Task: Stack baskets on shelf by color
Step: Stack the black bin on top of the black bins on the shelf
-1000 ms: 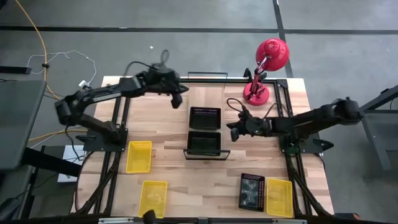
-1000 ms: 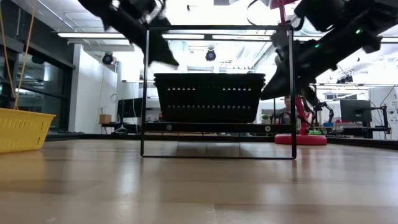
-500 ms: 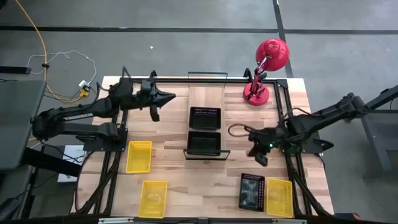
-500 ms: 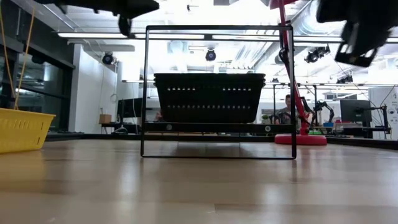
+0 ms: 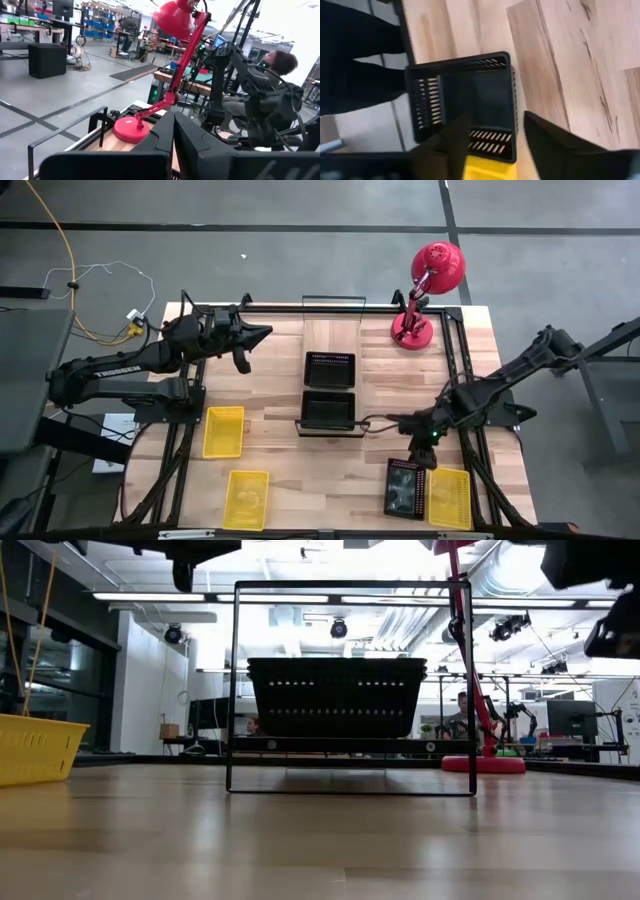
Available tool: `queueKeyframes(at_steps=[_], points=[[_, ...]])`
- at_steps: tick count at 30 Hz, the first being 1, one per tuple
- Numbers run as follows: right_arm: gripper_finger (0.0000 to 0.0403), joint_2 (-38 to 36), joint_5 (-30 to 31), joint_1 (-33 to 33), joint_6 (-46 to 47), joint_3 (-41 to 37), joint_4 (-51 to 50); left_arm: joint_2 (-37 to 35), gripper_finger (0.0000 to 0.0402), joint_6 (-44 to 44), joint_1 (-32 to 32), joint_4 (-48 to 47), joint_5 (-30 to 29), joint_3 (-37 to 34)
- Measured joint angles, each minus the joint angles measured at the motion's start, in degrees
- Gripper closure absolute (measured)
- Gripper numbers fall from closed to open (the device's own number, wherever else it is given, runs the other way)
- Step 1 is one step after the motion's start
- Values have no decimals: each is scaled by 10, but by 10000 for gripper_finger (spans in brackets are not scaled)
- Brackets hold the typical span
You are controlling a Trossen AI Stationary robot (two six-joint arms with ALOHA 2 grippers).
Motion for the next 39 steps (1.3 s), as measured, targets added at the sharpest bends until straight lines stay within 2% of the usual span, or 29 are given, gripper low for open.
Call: queueKeyframes(at_steps=[3,6,16,19,21,23,25,26,31,34,37,39], points=[[178,39,21,13,-2,0,7,0,401,0,0,-7,0,0],[145,78,43,26,13,0,6,0,401,0,0,-16,0,0],[142,169,42,70,61,0,61,0,401,0,0,-15,-6,0],[168,190,42,82,78,0,58,0,401,0,0,-15,-6,0],[208,200,44,87,89,0,54,0,401,1,0,-15,-6,0],[271,201,50,89,93,0,48,0,401,5,0,-15,-7,0],[354,190,57,86,92,-1,38,0,401,8,0,-15,-7,0],[377,179,61,82,89,-1,35,0,401,10,0,-15,-8,0],[394,68,72,54,69,5,-12,0,401,11,0,-15,-9,0],[396,-26,50,41,46,28,-34,0,401,11,0,-14,-9,0],[401,-109,35,26,64,56,-20,0,401,11,0,-13,-9,0],[400,-145,50,6,103,74,25,0,401,10,0,-11,-9,0]])
